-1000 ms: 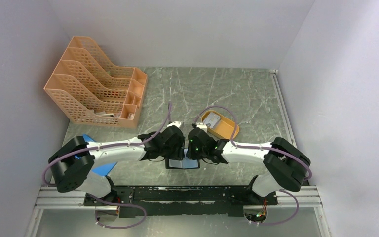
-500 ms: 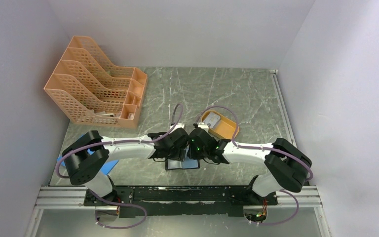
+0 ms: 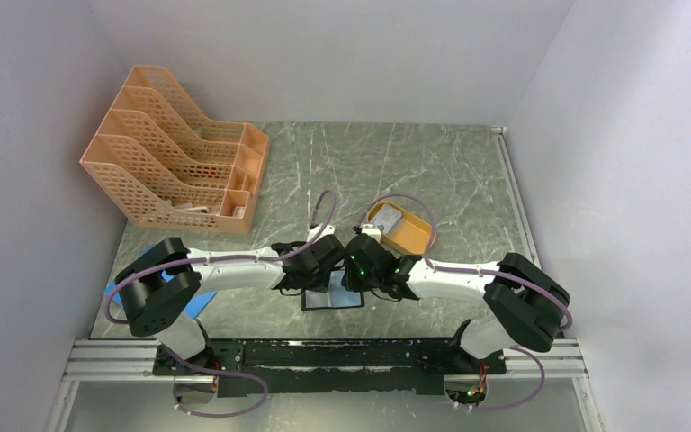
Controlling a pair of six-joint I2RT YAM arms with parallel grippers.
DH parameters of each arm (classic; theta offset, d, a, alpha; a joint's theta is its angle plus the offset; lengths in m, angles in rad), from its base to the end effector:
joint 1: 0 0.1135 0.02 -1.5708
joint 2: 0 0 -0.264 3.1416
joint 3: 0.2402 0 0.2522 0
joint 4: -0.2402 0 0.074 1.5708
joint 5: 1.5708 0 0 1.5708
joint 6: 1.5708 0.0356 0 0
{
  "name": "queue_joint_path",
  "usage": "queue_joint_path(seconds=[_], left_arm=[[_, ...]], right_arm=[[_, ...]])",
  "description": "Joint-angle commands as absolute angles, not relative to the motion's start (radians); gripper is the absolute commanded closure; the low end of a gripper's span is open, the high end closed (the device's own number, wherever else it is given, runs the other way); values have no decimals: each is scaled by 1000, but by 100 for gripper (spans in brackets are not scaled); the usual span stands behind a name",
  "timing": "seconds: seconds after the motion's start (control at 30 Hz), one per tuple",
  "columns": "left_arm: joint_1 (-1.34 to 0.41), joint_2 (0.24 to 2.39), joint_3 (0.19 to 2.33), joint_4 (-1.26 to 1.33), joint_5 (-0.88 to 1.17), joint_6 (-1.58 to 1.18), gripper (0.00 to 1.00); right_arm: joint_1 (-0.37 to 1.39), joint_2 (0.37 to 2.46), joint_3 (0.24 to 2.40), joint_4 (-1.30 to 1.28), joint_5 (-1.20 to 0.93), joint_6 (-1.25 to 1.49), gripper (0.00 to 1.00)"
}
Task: Put the credit cards into the card holder
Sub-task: Open the card holder at the center of the board.
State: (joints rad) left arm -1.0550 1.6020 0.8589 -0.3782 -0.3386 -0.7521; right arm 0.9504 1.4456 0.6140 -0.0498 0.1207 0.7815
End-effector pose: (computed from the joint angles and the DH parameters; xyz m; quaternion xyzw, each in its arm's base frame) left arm 0.1563 -0.2516 0.1589 0.1079 0.9556 -0.0709 0.2650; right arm 0.1581 0.2139 0.1505 -0.0589 0.9378 0.2201 0.2618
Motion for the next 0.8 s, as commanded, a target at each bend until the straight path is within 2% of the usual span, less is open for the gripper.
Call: queue_joint_path(seconds=[0.0, 0.13, 0.2, 0.33, 0.43, 0.77], left_arm=[[-1057, 1616, 835, -414, -362, -764, 58], [-1058, 1620, 827, -418, -368, -766, 63], [-1058, 1612, 822, -414, -365, -770, 62], [-1057, 1544, 795, -369, -326, -788, 43], [-1057, 1505, 793, -340, -295, -792, 33], [-1059, 1591, 812, -351, -306, -759, 33]], right_arm=[[954, 1445, 579, -119, 144, 773, 81], [955, 1442, 578, -120, 146, 775, 81], [954, 1441, 579, -121, 146, 775, 81], [955, 1437, 578, -121, 146, 776, 81], [954, 1434, 579, -124, 150, 774, 81], [954, 1438, 586, -128, 152, 773, 81]])
